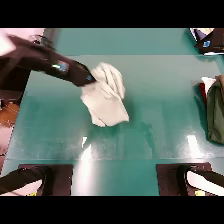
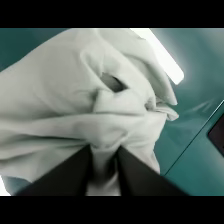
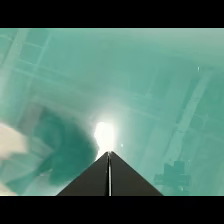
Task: Fold the shirts.
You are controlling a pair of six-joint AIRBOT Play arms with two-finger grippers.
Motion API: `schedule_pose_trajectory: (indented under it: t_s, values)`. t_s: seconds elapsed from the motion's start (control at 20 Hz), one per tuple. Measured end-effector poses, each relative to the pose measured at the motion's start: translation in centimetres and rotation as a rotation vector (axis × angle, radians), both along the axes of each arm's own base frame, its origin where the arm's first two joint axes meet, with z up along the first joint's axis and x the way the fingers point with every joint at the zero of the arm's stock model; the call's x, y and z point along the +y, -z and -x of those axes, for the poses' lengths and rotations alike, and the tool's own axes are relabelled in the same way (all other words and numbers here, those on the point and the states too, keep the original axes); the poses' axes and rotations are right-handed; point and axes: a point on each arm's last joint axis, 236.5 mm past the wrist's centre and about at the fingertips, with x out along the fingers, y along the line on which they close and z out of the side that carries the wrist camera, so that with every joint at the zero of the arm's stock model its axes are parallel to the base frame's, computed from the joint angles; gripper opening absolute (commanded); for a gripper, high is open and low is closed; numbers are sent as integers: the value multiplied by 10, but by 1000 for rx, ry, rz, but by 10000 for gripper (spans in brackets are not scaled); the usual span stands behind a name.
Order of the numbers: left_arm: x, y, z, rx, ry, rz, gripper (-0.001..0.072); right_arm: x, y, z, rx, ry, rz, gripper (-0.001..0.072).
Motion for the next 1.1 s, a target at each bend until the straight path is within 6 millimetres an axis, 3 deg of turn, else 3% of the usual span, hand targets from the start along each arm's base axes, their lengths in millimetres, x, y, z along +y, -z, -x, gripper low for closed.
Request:
schedule_pose_trajectory:
  t_s: [0.15,0.3,0.55,0.8,0.95,1.1]
  values:
    - [-4,47,-13,101,10,-64,497,0,0,0,0,1,0,16]
    - [17,74,-11,194,2,-132,498,0,0,0,1,1,-1,17]
    - [39,136,34,372,2,-177,498,0,0,0,1,2,-1,17]
    - [31,217,81,538,-69,-61,497,0,0,0,5,8,-6,17]
    - [22,240,85,542,-135,36,497,0,0,0,12,20,-17,17]
    - [17,249,77,509,-182,85,497,0,0,0,16,27,-23,17]
